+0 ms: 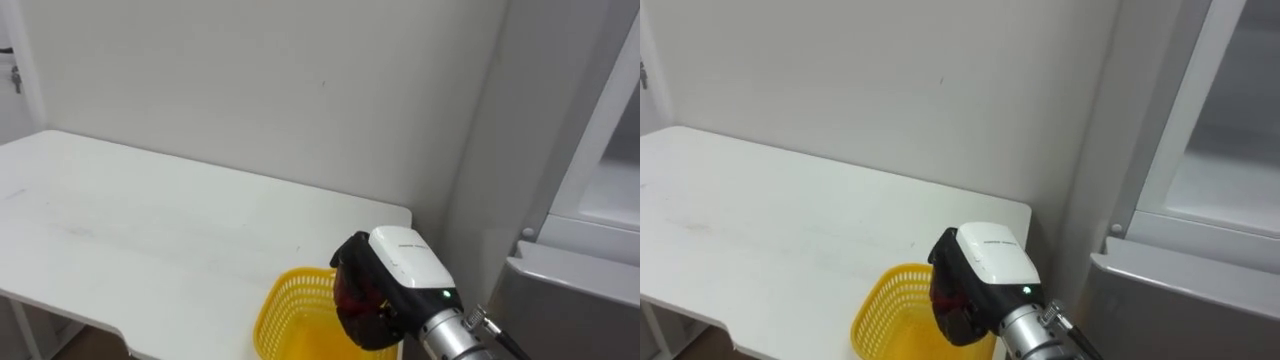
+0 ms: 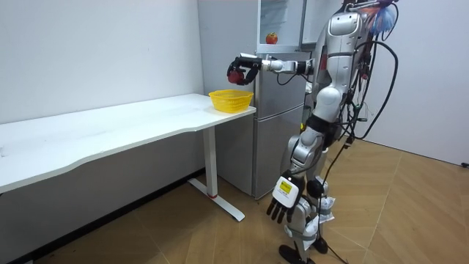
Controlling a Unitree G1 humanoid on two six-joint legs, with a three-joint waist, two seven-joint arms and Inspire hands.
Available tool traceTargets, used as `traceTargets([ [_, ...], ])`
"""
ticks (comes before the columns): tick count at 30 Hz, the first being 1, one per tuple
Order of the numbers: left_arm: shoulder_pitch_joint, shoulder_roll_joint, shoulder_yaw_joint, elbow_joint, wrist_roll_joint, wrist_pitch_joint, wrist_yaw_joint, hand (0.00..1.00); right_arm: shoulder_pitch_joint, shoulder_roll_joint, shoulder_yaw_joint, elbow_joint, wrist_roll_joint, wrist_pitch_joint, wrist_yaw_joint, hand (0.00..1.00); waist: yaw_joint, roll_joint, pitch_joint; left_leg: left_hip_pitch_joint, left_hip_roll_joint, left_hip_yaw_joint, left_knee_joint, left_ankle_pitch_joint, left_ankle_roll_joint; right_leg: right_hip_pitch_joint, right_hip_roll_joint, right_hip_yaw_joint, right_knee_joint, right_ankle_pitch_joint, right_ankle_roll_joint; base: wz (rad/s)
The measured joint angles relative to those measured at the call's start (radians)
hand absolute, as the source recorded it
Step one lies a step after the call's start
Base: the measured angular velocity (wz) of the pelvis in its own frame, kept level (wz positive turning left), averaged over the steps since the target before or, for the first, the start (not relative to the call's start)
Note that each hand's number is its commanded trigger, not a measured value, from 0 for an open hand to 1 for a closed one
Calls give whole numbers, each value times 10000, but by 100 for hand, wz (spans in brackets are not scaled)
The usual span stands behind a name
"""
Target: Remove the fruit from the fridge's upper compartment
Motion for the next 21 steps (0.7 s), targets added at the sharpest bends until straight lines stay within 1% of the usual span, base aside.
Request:
traceTargets([
  [8, -3, 0, 5, 2, 97, 2, -1, 0, 0, 25, 6, 0, 3, -3, -31, 0, 28, -49, -34, -10, -2, -14, 9, 4, -5, 1, -1, -4, 0, 0, 0, 0],
  [21, -14, -17, 10, -14, 82, -4, 11, 0, 0, 4, 6, 7, 1, -14, -301, 0, 37, -63, -28, -33, -10, 22, 1, 4, -3, -33, -13, 11, -22, -1, 1, 0],
])
